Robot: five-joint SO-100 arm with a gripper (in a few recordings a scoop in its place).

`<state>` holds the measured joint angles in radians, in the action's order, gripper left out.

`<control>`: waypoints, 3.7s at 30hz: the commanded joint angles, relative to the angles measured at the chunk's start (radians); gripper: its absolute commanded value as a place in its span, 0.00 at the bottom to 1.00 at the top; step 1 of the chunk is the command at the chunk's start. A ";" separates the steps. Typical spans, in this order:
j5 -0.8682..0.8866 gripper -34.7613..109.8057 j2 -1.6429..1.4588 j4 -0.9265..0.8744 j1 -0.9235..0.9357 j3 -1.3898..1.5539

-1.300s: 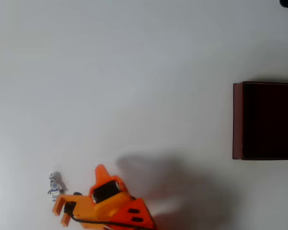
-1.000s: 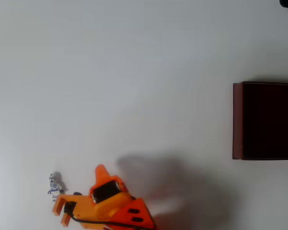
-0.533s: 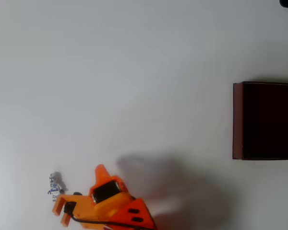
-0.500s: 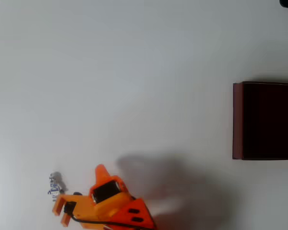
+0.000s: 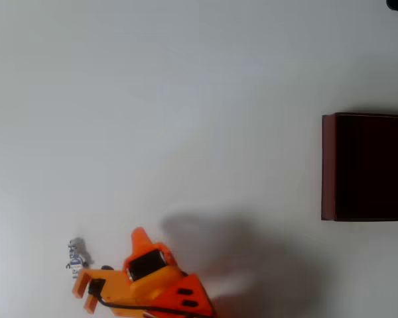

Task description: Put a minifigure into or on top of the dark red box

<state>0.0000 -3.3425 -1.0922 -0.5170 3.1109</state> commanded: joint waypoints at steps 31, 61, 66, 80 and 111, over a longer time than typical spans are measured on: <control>1.882 0.35 0.638 -0.454 -0.100 -0.561; 2.606 0.37 1.488 -0.072 -0.675 -0.908; 2.582 0.37 1.491 -0.044 -0.663 -0.882; 2.479 0.37 1.431 0.147 -0.603 -0.750; 2.454 0.36 1.434 0.436 -0.561 -0.620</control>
<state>2.4498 -1.8929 -0.7026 -1.0692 2.4636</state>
